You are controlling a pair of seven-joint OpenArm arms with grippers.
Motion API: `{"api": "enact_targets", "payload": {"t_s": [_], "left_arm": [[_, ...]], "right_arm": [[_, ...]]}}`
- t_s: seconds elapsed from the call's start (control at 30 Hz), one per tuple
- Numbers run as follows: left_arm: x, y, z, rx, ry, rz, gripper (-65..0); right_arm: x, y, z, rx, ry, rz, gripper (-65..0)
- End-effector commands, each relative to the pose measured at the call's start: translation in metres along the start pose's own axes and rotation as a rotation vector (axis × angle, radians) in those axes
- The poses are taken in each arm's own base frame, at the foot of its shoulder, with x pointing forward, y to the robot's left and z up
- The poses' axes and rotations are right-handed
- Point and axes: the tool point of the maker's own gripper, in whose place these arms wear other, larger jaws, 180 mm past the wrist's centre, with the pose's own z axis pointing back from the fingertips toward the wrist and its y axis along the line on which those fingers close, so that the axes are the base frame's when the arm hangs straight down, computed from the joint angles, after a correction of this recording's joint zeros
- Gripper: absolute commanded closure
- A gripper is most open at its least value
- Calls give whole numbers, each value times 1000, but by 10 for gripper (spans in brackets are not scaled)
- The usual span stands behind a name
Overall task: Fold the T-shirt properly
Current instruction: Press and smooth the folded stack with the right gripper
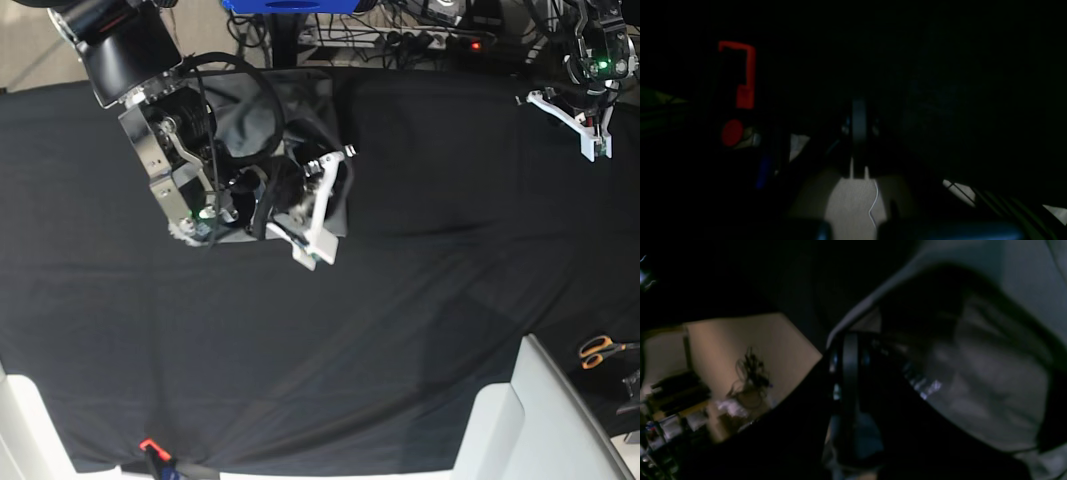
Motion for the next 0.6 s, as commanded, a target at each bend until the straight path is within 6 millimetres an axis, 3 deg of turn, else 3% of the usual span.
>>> {"api": "enact_targets", "payload": {"t_s": [0.0, 0.1, 0.3, 0.5, 0.57], "left_arm": [[9, 6, 3, 12, -29, -11, 0], [9, 6, 3, 12, -29, -11, 0], [9, 6, 3, 11, -29, -9, 0], [8, 4, 3, 8, -27, -6, 0], [8, 4, 3, 8, -27, -6, 0]], "right_arm": [[14, 3, 11, 12, -50, 2, -2], [13, -11, 24, -11, -58, -43, -3], [-1, -32, 13, -32, -33, -110, -2], [19, -48, 51, -101, -236, -79, -2], [18, -54, 55, -114, -242, -93, -2]]}}
